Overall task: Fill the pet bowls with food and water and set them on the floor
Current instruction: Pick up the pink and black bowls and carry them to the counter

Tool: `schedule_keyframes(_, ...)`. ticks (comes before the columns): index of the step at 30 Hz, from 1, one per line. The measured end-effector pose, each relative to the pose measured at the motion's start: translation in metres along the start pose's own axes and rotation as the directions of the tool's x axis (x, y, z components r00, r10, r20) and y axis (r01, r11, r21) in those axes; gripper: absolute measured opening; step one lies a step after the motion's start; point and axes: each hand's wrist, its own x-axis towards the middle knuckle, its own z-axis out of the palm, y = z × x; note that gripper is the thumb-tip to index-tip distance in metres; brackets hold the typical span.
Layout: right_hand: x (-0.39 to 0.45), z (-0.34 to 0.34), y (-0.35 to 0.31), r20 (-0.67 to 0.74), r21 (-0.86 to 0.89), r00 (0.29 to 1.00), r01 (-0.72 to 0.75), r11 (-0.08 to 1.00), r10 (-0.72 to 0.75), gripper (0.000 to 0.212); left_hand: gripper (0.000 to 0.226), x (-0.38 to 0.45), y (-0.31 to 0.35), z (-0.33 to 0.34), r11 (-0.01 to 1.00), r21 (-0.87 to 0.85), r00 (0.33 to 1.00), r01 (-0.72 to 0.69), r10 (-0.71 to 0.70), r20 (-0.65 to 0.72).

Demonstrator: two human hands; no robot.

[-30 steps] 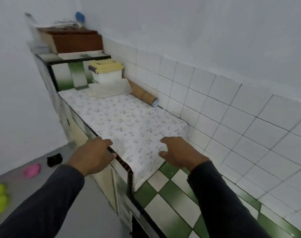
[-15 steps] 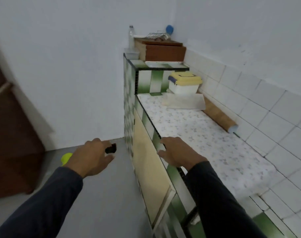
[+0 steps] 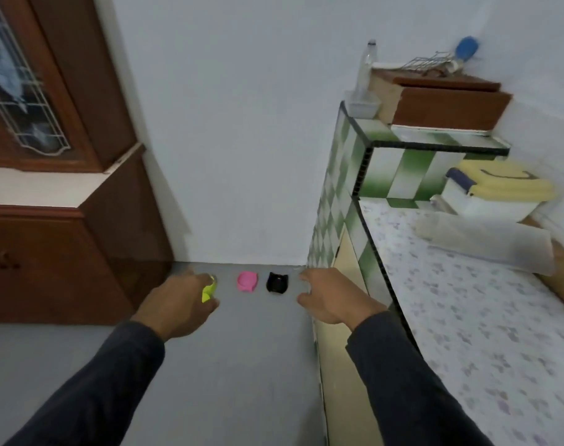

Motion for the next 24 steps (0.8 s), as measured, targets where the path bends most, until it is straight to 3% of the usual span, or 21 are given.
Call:
schedule_keyframes(10,0.147,-0.006,-0.005,0.057,-0.038,0.994,0.091,0.995,-0.089,0.051,0.039,0.109,-0.036,-0.004,0.993,0.032,0.993,0.111,-0.112,0.036)
schedule_keyframes(14,0.198,-0.003,-0.01,0.089,-0.058,0.99,0.117,0.991,-0.112,0.041,0.043,0.15,-0.052,-0.001,0.991,0.015,0.99,0.13,-0.131,0.052)
schedule_keyframes(24,0.331,-0.004,-0.017,0.118,-0.044,0.992,0.053,0.998,-0.047,0.04,0.048,0.296,-0.093,0.006,0.996,0.001,0.99,0.087,-0.087,0.113)
